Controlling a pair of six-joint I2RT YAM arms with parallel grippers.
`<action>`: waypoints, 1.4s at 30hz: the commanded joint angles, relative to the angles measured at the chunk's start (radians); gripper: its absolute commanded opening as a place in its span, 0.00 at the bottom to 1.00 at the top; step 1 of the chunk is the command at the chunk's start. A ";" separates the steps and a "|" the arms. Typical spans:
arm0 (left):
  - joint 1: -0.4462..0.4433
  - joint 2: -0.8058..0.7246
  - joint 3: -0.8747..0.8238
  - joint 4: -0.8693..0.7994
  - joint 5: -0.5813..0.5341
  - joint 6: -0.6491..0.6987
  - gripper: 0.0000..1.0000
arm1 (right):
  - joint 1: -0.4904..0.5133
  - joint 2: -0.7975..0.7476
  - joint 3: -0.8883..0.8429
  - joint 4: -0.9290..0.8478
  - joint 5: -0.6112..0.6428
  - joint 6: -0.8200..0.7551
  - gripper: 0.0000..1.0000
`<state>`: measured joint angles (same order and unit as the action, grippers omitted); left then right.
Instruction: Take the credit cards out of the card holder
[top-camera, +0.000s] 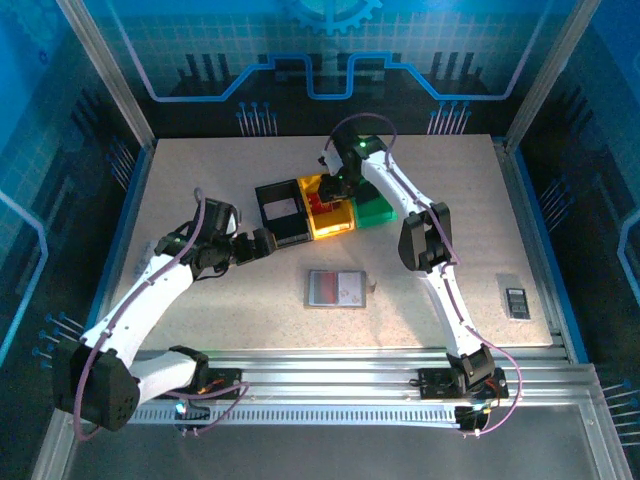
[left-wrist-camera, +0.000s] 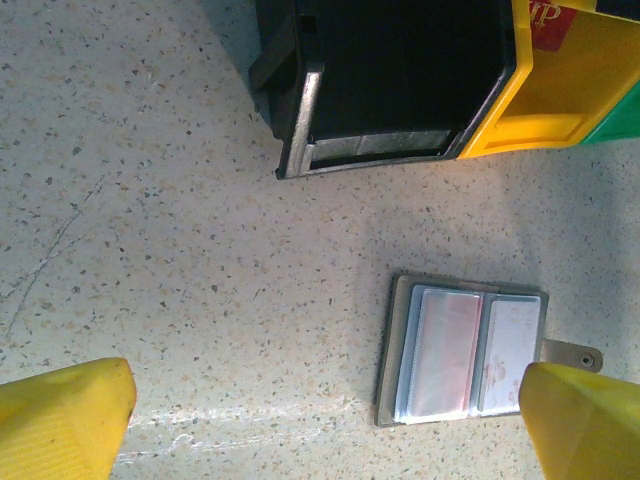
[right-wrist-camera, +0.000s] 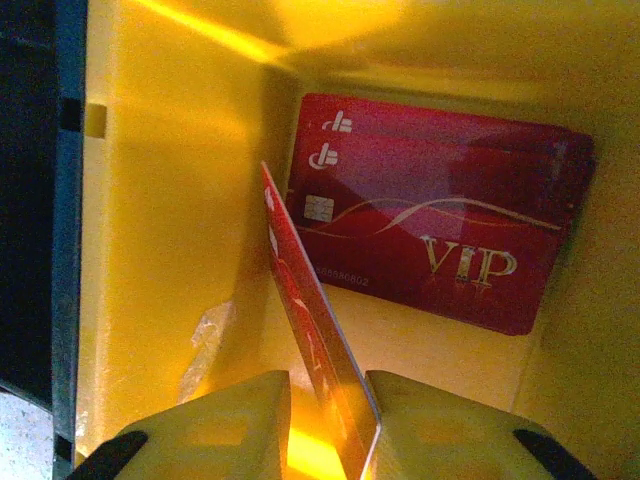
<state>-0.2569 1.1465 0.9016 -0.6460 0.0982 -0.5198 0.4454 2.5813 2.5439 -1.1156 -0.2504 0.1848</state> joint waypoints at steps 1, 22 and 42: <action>0.013 0.004 0.015 -0.006 0.001 0.026 0.99 | -0.011 0.014 0.049 -0.034 0.021 -0.010 0.27; 0.014 0.001 0.015 -0.008 0.005 0.028 0.99 | -0.015 -0.065 0.097 -0.010 0.076 -0.010 0.41; 0.009 -0.003 0.004 -0.015 0.045 0.010 0.99 | 0.039 -0.499 -0.261 0.152 0.166 0.118 0.70</action>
<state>-0.2569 1.1465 0.9012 -0.6464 0.1104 -0.5167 0.4530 2.1952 2.3878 -1.0428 -0.1295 0.2699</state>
